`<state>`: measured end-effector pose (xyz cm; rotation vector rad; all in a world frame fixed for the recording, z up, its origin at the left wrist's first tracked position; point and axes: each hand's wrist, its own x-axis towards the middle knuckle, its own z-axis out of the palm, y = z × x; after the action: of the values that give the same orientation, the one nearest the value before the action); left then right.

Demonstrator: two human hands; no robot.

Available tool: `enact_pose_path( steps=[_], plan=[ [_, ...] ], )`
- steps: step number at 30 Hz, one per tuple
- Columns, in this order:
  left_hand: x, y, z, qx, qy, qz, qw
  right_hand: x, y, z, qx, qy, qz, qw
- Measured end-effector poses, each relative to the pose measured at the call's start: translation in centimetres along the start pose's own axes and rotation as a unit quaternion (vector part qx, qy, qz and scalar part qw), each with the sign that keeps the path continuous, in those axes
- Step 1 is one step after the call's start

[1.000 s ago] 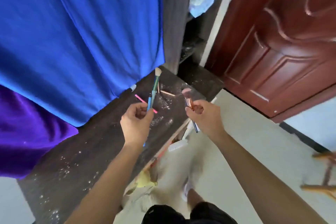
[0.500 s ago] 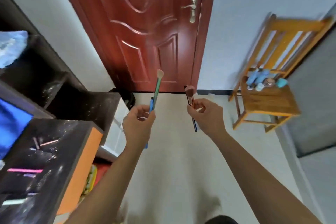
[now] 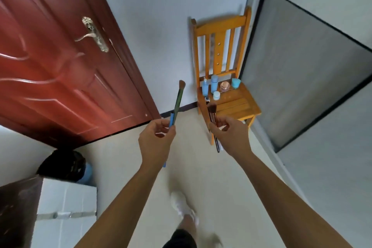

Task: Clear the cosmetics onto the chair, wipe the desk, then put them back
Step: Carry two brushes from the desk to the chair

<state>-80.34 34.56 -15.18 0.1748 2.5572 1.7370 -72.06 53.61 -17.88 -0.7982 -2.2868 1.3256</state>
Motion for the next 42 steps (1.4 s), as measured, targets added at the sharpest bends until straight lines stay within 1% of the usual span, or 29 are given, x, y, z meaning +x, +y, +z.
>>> enact_pose_path(
  steps=[5, 11, 15, 17, 19, 22, 28, 33, 35, 37, 42],
  plan=[
    [8.8, 0.6, 7.2, -0.021, -0.041, -0.004, 0.999, 9.1, 2.3, -0.8, -0.027, 0.001, 0.045, 0.999],
    [19.5, 4.3, 15.3, -0.010, -0.091, 0.018, 0.996, 21.3, 2.4, -3.9, -0.068, 0.054, 0.089, 0.992],
    [24.8, 5.6, 20.6, 0.014, -0.119, 0.012, 0.993, 27.0, 3.7, -6.0, -0.053, 0.085, 0.125, 0.987],
    [26.4, 5.5, 23.5, 0.017, -0.129, -0.003, 0.992, 29.2, 5.3, -6.9, -0.053, 0.084, 0.143, 0.985],
    [27.6, 5.1, 26.5, 0.024, -0.129, -0.019, 0.991, 31.6, 7.5, -7.4, -0.056, 0.070, 0.166, 0.982],
    [28.6, 3.6, 30.9, 0.029, -0.120, -0.068, 0.990, 35.6, 11.2, -7.6, -0.062, 0.037, 0.181, 0.981],
    [28.5, 0.7, 39.4, 0.053, -0.048, -0.172, 0.983, 44.2, 19.0, -6.8, -0.074, -0.093, 0.178, 0.977],
    [29.0, -2.0, 46.2, 0.053, -0.016, -0.261, 0.964, 50.3, 24.0, -5.6, -0.106, -0.168, 0.149, 0.969],
    [29.5, -4.0, 48.8, 0.052, -0.008, -0.290, 0.955, 52.0, 26.5, -4.7, -0.123, -0.187, 0.146, 0.964],
    [30.1, -7.0, 51.3, 0.067, -0.004, -0.303, 0.951, 53.4, 29.6, -3.3, -0.135, -0.198, 0.153, 0.959],
    [31.1, -15.0, 56.4, 0.072, 0.015, -0.372, 0.925, 55.0, 38.1, 1.3, -0.142, -0.202, 0.207, 0.947]
  ],
)
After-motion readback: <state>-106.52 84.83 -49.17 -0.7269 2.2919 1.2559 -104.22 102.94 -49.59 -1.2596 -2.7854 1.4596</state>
